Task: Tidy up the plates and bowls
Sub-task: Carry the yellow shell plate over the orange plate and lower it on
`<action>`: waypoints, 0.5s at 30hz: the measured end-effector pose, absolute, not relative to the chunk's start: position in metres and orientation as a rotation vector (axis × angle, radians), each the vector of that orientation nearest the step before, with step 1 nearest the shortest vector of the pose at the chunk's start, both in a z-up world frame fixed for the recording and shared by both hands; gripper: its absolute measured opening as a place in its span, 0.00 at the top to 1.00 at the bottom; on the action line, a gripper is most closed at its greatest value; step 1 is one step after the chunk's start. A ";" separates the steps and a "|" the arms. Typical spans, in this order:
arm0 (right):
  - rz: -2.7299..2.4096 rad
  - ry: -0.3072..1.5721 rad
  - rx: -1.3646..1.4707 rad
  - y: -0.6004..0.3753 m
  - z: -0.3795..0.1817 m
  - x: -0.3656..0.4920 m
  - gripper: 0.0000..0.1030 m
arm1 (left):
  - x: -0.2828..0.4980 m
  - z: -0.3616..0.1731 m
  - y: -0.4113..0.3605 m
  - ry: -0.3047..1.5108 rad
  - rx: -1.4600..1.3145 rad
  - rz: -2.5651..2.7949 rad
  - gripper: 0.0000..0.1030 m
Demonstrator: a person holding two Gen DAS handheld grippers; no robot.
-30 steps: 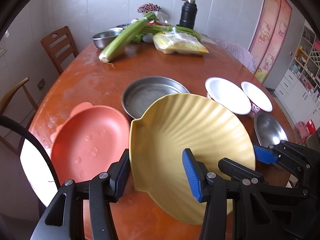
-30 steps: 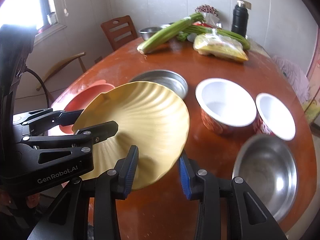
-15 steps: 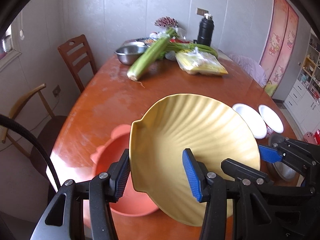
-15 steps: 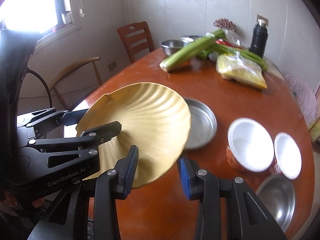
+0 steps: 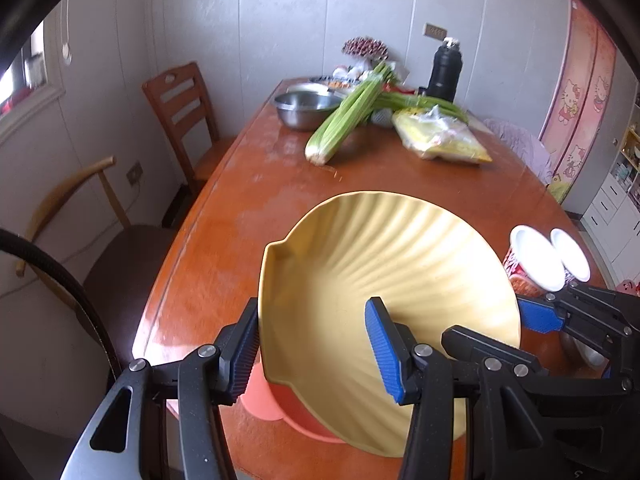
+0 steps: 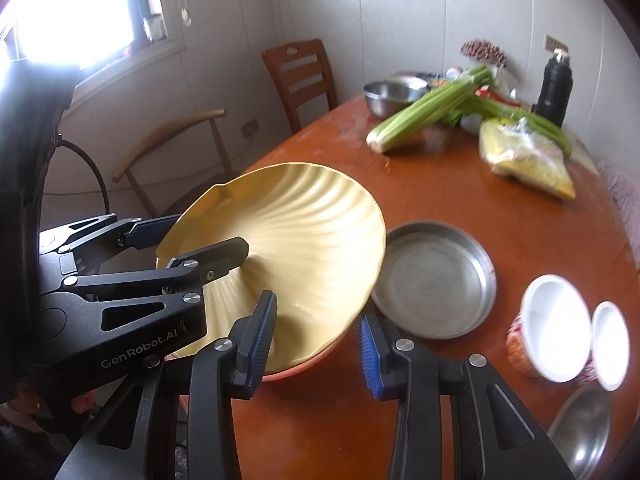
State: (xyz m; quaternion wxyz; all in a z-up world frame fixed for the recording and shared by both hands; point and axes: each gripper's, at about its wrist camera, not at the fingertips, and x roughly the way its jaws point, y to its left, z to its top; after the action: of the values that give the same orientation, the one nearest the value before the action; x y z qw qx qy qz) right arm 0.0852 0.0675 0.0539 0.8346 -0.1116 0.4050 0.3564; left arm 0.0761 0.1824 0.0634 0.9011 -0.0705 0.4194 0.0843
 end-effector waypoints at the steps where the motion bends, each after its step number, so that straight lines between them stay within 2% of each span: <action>1: 0.756 0.868 -0.240 0.071 0.050 0.085 0.60 | 0.076 0.057 0.187 0.881 -0.161 0.173 0.50; 15: 0.750 0.951 -0.296 0.092 0.014 0.082 0.60 | 0.079 0.013 0.205 0.961 -0.218 0.174 0.50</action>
State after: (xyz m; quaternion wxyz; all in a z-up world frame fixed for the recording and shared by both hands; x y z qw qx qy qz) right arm 0.0817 0.0918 0.0145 0.8118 -0.1384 0.4455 0.3514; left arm 0.0785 0.2053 0.0128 0.8775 -0.1045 0.4606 0.0833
